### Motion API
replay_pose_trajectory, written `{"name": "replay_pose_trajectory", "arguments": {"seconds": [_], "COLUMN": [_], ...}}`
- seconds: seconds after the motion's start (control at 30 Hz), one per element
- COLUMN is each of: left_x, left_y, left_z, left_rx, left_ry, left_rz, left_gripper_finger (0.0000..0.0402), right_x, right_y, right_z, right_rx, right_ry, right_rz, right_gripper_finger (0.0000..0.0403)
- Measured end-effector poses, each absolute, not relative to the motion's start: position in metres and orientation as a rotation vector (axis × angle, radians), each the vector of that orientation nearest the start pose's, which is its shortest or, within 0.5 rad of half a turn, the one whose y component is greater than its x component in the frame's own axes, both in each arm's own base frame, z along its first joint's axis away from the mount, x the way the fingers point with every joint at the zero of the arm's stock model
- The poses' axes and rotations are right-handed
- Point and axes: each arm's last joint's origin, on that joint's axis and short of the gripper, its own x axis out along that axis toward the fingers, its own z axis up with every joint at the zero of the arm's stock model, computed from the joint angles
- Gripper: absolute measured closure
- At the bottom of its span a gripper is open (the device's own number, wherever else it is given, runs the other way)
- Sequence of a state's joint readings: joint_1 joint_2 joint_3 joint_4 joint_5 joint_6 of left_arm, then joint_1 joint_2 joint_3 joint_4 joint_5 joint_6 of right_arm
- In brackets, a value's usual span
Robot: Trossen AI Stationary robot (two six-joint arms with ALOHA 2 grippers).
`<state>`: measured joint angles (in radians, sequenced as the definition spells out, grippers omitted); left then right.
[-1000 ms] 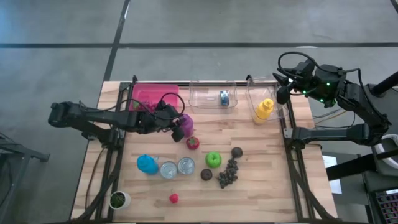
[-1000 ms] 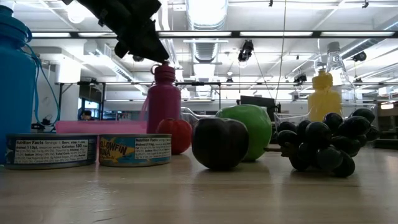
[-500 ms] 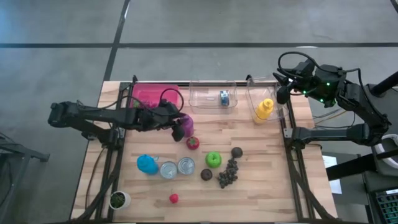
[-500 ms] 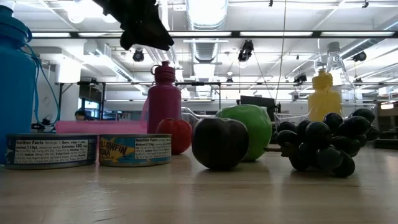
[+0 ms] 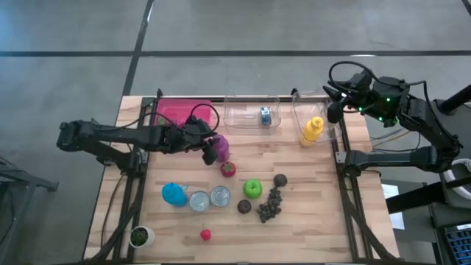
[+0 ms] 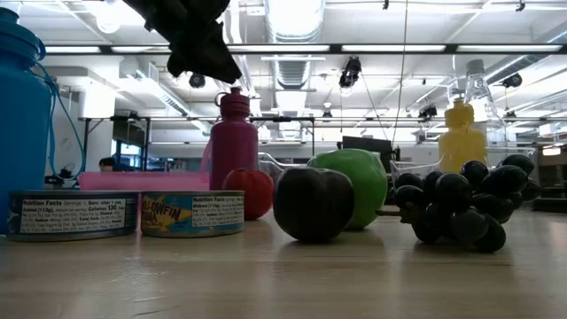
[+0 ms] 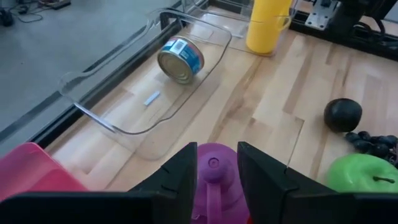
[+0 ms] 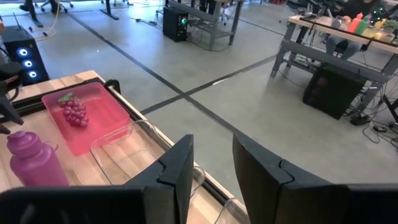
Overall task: Pick & Place Food Item
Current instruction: Put the purple water bottle into the right transparent bin
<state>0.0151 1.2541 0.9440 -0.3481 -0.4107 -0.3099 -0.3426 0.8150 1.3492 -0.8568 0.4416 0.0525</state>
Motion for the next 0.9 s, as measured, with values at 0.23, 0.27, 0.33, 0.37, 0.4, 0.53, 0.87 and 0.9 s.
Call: {"name": "replay_pose_trajectory", "arguments": {"seconds": [0.23,0.27,0.33,0.37,0.4,0.53,0.87,0.9], "left_x": [0.272,0.274,0.276,0.277,0.277,0.277,0.277,0.277], "left_y": [0.016,0.016,0.016,0.015,0.015,0.015,0.016,0.016], "left_z": [0.270,0.269,0.266,0.265,0.262,0.261,0.261,0.261], "left_rx": [-0.170,-0.170,-0.168,-0.170,-0.167,-0.165,-0.158,-0.149], "left_ry": [0.604,0.605,0.612,0.621,0.641,0.644,0.645,0.647], "left_rz": [0.502,0.500,0.501,0.497,0.496,0.493,0.493,0.491], "left_gripper_finger": [0.0283,0.0283,0.0283,0.0283,0.0283,0.0283,0.0283,0.0283], "right_x": [0.101,0.101,0.102,0.102,0.102,0.102,0.102,0.102], "right_y": [-0.049,-0.049,-0.049,-0.049,-0.049,-0.049,-0.049,-0.049], "right_z": [0.437,0.436,0.435,0.435,0.435,0.435,0.435,0.435], "right_rx": [0.032,0.032,0.031,0.031,0.031,0.031,0.030,0.028], "right_ry": [0.331,0.335,0.338,0.339,0.339,0.338,0.338,0.339], "right_rz": [-0.785,-0.785,-0.785,-0.785,-0.785,-0.786,-0.786,-0.785], "right_gripper_finger": [0.0289,0.0289,0.0292,0.0294,0.0296,0.0304,0.0317,0.0318]}}
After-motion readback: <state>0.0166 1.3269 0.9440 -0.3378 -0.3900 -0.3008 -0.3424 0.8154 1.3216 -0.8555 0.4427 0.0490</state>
